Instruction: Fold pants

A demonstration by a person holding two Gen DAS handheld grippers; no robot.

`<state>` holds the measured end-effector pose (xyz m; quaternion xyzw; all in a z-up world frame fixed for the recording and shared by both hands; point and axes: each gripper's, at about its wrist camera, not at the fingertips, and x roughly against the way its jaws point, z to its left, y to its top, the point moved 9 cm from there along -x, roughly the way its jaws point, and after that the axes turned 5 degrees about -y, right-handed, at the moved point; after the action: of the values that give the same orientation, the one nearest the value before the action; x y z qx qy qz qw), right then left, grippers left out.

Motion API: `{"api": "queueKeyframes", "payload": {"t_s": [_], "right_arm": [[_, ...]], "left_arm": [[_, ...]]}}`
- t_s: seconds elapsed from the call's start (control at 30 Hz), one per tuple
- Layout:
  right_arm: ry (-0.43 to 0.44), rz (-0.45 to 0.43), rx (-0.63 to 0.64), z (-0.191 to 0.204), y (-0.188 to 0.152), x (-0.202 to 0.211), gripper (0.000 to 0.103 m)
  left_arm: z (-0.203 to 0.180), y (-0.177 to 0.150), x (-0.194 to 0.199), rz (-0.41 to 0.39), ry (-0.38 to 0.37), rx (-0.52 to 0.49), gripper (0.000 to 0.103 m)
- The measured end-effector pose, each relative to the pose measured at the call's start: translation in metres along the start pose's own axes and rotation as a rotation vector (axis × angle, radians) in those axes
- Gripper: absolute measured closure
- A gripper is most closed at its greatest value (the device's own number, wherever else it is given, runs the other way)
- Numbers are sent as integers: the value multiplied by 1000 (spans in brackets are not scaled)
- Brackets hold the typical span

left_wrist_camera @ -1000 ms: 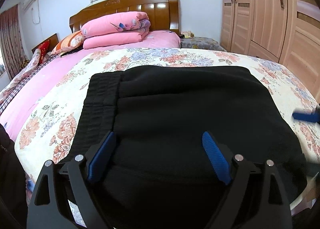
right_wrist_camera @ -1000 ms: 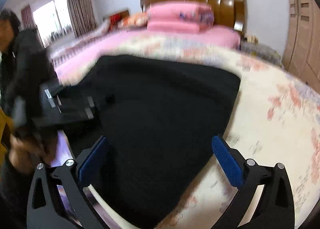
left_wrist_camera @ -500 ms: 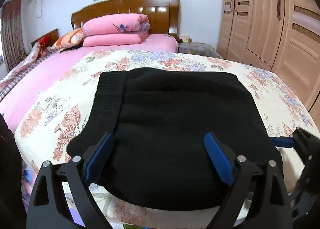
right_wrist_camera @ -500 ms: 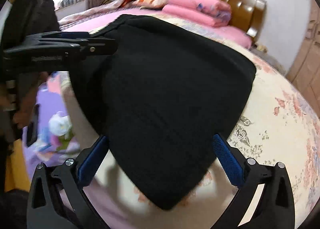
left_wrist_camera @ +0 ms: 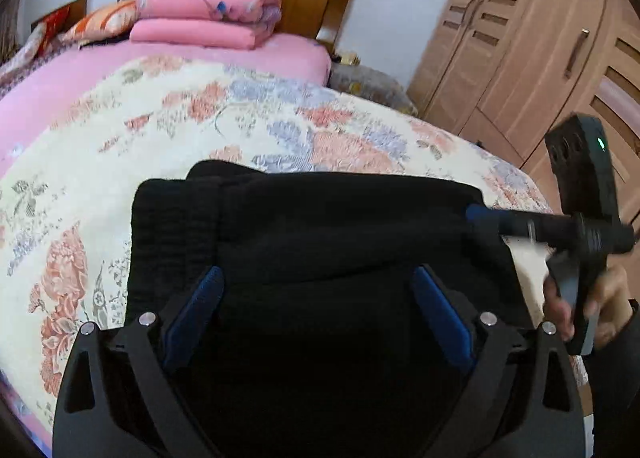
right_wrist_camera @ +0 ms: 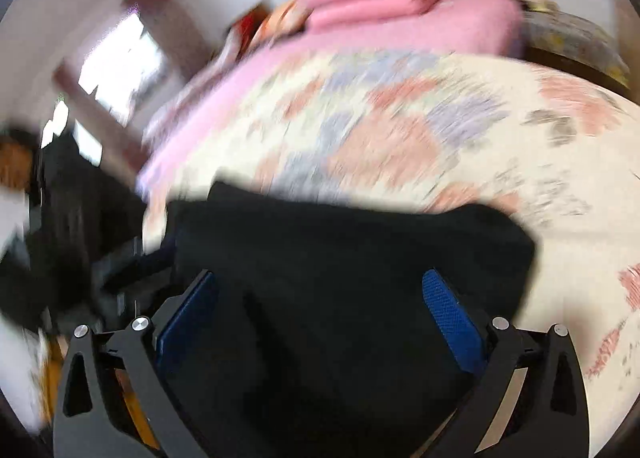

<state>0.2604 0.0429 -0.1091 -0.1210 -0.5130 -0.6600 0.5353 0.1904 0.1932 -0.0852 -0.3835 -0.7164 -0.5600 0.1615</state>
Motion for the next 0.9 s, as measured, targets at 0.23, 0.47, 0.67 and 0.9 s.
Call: {"api": "queueKeyframes", "payload": {"t_s": [0.23, 0.47, 0.67, 0.9], "right_arm": [[-152, -281, 67, 38, -45, 112, 4], [-431, -399, 232, 66, -129, 176, 4], [-475, -376, 195, 62, -183, 177, 4], [-534, -397, 195, 57, -199, 176, 4]], "left_arm": [[-48, 12, 134, -430, 374, -237, 1], [-88, -21, 211, -529, 426, -153, 1], [-92, -52, 183, -440, 446, -69, 1], [-95, -75, 154, -374, 457, -76, 1]]}}
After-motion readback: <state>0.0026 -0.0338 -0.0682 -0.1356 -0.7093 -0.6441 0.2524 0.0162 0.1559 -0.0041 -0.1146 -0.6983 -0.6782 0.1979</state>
